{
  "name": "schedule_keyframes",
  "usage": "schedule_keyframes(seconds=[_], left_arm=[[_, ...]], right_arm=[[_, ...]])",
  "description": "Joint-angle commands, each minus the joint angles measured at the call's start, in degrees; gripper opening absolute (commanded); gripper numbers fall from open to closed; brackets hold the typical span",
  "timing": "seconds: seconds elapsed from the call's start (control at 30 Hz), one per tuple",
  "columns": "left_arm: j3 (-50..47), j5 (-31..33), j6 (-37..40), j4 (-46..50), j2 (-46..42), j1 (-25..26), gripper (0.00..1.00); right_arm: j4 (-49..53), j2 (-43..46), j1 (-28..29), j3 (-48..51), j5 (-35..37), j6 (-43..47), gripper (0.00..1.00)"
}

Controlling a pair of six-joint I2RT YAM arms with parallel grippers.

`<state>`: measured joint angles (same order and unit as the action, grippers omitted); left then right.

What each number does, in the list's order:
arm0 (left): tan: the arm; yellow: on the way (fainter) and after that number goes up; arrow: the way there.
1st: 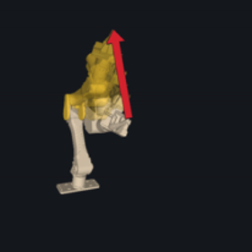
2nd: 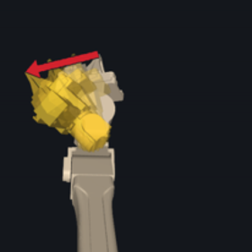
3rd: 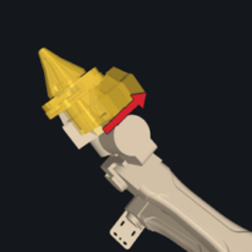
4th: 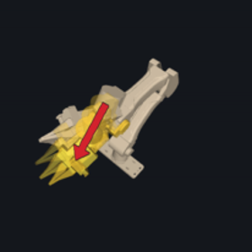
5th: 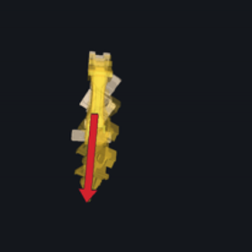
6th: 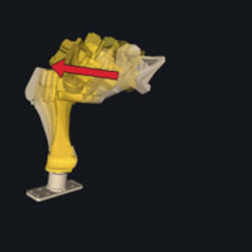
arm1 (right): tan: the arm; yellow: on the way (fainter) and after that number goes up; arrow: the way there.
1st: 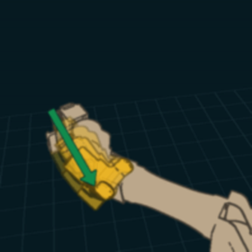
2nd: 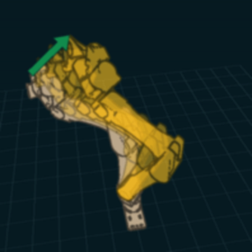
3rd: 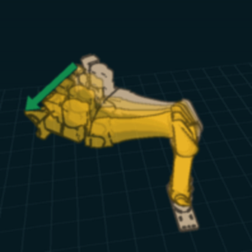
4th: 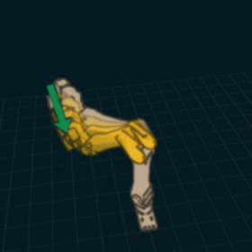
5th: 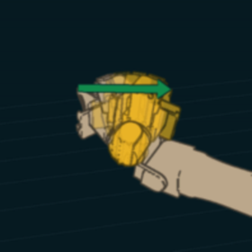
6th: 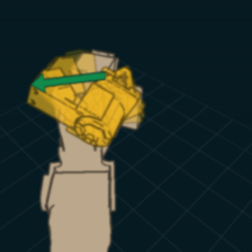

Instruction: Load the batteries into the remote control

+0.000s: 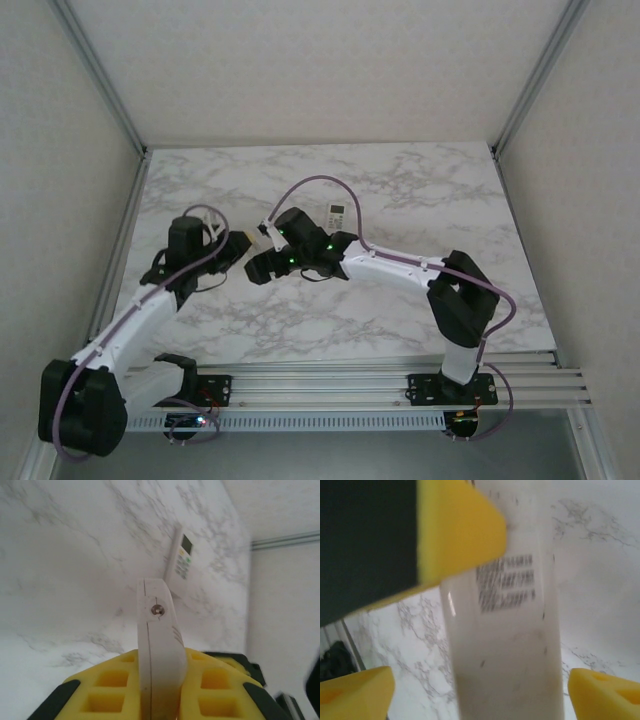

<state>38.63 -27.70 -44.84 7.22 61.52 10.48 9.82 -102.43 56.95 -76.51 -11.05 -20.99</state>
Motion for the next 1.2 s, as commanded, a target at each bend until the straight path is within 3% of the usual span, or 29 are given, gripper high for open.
schedule_keyframes(seconds=[0.0,0.17,0.33,0.57,0.77,0.83,1.17], left_arm=[[9.9,14.5,8.4,17.9,4.3,2.5,0.04],[26.3,30.3,11.9,33.6,20.7,9.4,0.02],[44.9,38.8,12.8,43.5,40.1,13.9,0.00],[67.9,50.3,11.8,56.2,62.9,19.3,0.00],[89.9,55.5,11.7,67.0,79.7,21.4,0.00],[96.4,56.5,12.3,69.6,84.3,21.8,0.06],[98.8,50.6,14.5,62.9,88.4,21.8,0.19]], right_arm=[[-3.0,8.2,-3.9,3.2,0.6,-4.7,0.95],[-1.7,18.0,-8.8,11.9,5.0,-8.2,0.98],[-6.5,29.9,-11.5,25.1,8.8,-11.8,0.99],[-2.2,46.9,-13.8,35.8,13.4,-12.8,0.99],[0.9,60.3,-17.3,41.7,15.8,-14.5,0.99],[2.9,64.2,-17.7,42.7,17.3,-14.5,0.99],[12.9,75.5,-18.2,43.5,21.8,-14.7,0.99]])
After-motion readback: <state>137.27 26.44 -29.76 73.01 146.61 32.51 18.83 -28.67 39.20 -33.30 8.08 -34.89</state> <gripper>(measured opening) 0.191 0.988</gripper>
